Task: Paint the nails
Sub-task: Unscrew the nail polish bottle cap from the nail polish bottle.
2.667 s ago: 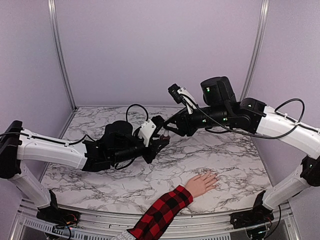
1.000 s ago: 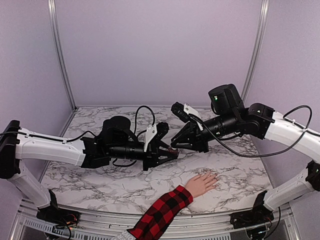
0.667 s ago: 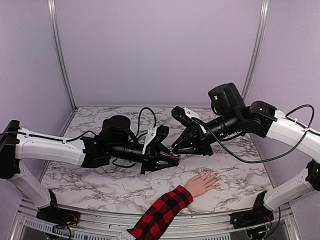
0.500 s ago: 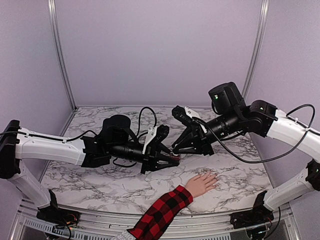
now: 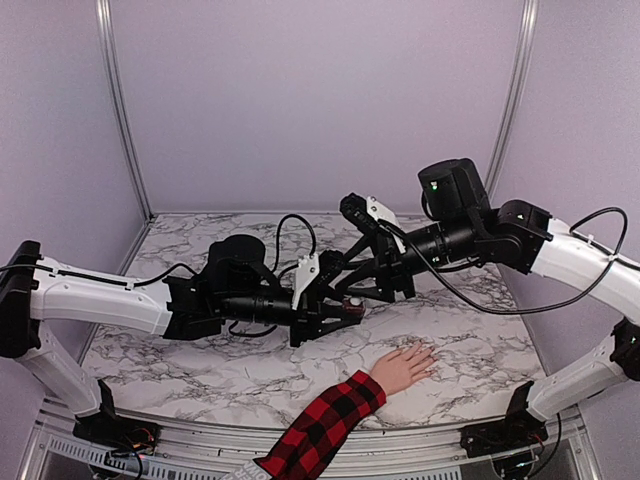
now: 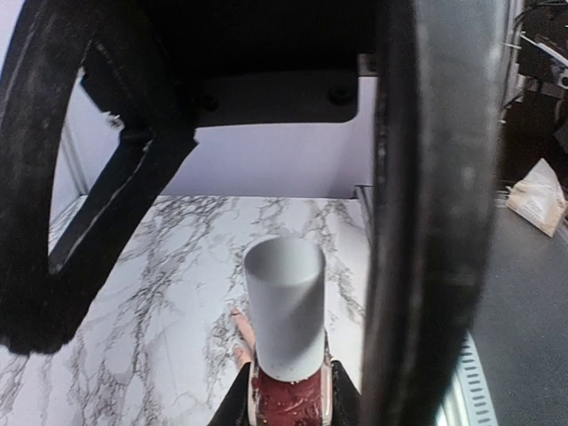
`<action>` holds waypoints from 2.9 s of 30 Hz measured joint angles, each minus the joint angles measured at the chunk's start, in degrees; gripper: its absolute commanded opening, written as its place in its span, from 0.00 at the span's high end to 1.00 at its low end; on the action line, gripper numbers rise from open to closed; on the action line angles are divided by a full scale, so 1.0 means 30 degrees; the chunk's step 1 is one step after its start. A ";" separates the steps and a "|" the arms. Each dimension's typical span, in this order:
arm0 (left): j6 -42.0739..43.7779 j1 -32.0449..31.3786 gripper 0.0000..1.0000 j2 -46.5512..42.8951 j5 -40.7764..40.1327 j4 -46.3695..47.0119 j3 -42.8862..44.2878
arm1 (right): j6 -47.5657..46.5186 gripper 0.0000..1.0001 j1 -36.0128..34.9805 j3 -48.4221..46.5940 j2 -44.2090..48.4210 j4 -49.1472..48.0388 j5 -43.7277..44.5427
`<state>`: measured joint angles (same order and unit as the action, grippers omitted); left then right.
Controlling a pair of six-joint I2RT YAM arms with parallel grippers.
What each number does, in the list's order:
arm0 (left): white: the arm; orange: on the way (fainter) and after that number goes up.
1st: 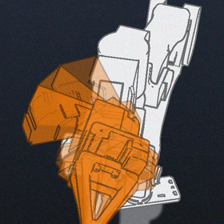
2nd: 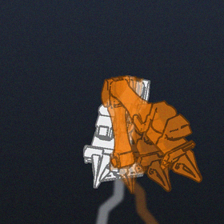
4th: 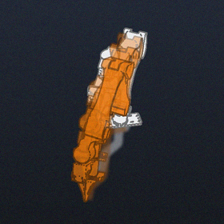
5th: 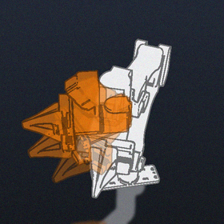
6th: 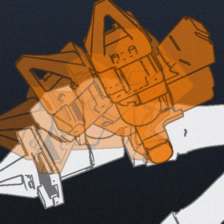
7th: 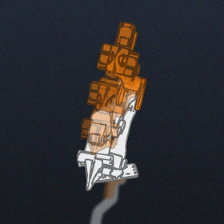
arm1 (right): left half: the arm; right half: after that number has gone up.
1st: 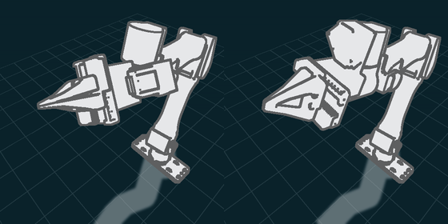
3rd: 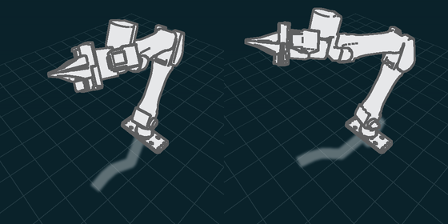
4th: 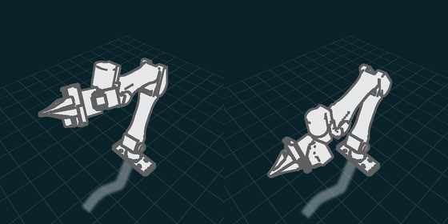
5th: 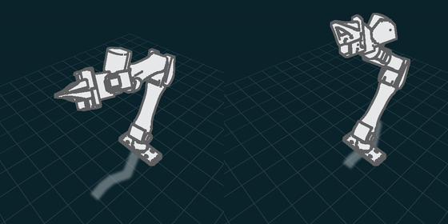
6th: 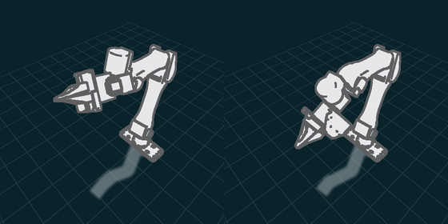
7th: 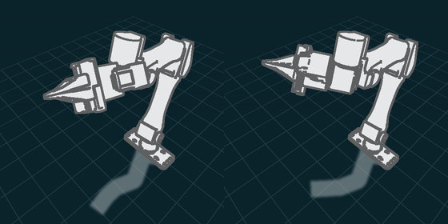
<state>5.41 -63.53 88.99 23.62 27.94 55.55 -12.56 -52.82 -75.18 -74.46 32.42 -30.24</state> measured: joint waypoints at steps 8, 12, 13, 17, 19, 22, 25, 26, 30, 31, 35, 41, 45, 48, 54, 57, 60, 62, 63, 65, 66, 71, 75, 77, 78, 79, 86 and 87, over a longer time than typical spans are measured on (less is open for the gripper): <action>-0.0058 0.0007 1.00 0.0000 -0.4495 0.0015 0.0000 | 0.1865 0.45 0.0000 0.0080 0.0000 -0.1042 0.2776; -0.0423 0.0000 1.00 0.0015 -0.6492 0.0080 0.0000 | 0.3920 0.45 0.0000 0.0801 0.0087 -0.2339 0.4583; -0.0525 -0.0015 1.00 0.0051 -0.7009 0.0168 0.0000 | 0.4466 0.45 0.0000 0.1071 0.0131 -0.2718 0.5027; -0.0845 -0.0168 1.00 0.0408 -0.8692 0.0452 0.0007 | 0.6659 0.45 0.0000 0.2171 0.0255 -0.3920 0.6827; -0.0962 -0.0233 1.00 0.0648 -0.9355 0.0452 0.0058 | 0.7548 0.45 0.0000 0.2528 0.0255 -0.4452 0.7548; -0.1195 -0.0321 1.00 0.1064 -1.0404 0.0481 0.0379 | 0.8641 0.46 0.0000 0.3067 0.0328 -0.5238 0.8393; -0.1362 -0.0328 1.00 0.1384 -1.1234 0.0495 0.0765 | 0.9449 0.47 0.0000 0.3519 0.0335 -0.5887 0.8903; -0.1457 -0.0328 1.00 0.1523 -1.1548 0.0517 0.0940 | 0.9661 0.47 0.0000 0.3606 0.0328 -0.6040 0.9005; -0.1894 -0.0328 1.00 0.1872 -1.2203 0.0597 0.1377 | 1.0214 0.47 0.0000 0.3665 0.0233 -0.6666 0.9406; -0.1989 -0.0328 1.00 0.1909 -1.2276 0.0597 0.1435 | 1.0287 0.48 0.0000 0.3665 0.0211 -0.6798 0.9449; -0.2200 -0.0335 1.00 0.1996 -1.2415 0.0612 0.1566 | 1.0389 0.51 0.0000 0.3665 0.0044 -0.7213 0.9734; -0.2266 -0.0423 1.00 0.2033 -1.2546 0.0612 0.1566 | 1.0499 0.61 0.0000 0.3665 -0.0437 -0.7490 1.0295; -0.2317 -0.0437 1.00 0.2076 -1.2619 0.0612 0.1574 | 1.0666 0.75 0.0000 0.3665 -0.0495 -0.7555 1.0338; -0.2331 -0.0437 1.00 0.2076 -1.2692 0.0605 0.1574 | 1.0695 0.83 0.0000 0.3665 -0.0495 -0.7737 1.0171; -0.2448 -0.0437 1.00 0.2076 -1.2728 0.0605 0.1566 | 1.0265 0.98 0.0000 0.3672 -0.0495 -0.7854 0.9544; -0.2463 -0.0444 1.00 0.2076 -1.2728 0.0605 0.1566 | 0.9945 1.00 0.0044 0.3672 -0.0495 -0.7854 0.9282; -0.2455 -0.0444 1.00 0.2076 -1.2699 0.0605 0.1566 | 0.9530 1.00 0.0109 0.3672 -0.0474 -0.7854 0.9027; -0.2455 -0.0444 1.00 0.2076 -1.2553 0.0612 0.1566 | 0.9122 1.00 0.0160 0.3687 -0.0430 -0.7832 0.8765; -0.2448 -0.0444 1.00 0.2076 -1.2458 0.0627 0.1566 | 0.8918 1.00 0.0168 0.3687 -0.0386 -0.7788 0.8663; -0.2433 -0.0437 1.00 0.2069 -1.2101 0.0707 0.1566 | 0.8393 1.00 0.0219 0.3716 -0.0240 -0.7664 0.8400; -0.2433 -0.0437 1.00 0.2069 -1.1868 0.0743 0.1566 | 0.8109 1.00 0.0240 0.3716 -0.0160 -0.7548 0.8262; -0.2106 -0.0270 1.00 0.1851 -0.9843 0.0707 0.1515 | 0.6666 1.00 0.0342 0.3716 0.0350 -0.6747 0.7242; -0.1596 -0.0007 1.00 0.1275 -0.7191 0.0678 0.1093 | 0.5683 1.00 0.0342 0.3716 0.0918 -0.5982 0.5909; -0.1326 0.0109 1.00 0.0911 -0.5821 0.0641 0.0823 | 0.5202 1.00 0.0342 0.3708 0.1188 -0.5632 0.4925; -0.1202 0.0160 1.00 0.0721 -0.5166 0.0597 0.0692 | 0.5013 1.00 0.0335 0.3708 0.1319 -0.5486 0.4386; -0.1056 0.0226 1.00 0.0423 -0.4167 0.0554 0.0510 | 0.4787 1.00 0.0328 0.3708 0.1421 -0.5362 0.3891; -0.0780 0.0291 1.00 -0.0379 -0.0029 0.0430 0.0277 | 0.3220 1.00 0.0299 0.3519 0.2113 -0.4692 -0.0219; -0.0780 0.0306 1.00 -0.0444 0.0656 0.0452 0.0277 | 0.3075 1.00 0.0299 0.3475 0.2157 -0.4619 -0.0707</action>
<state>3.07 -62.61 87.66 25.58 29.30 56.38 -3.33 -51.92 -64.75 -67.99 18.57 -32.36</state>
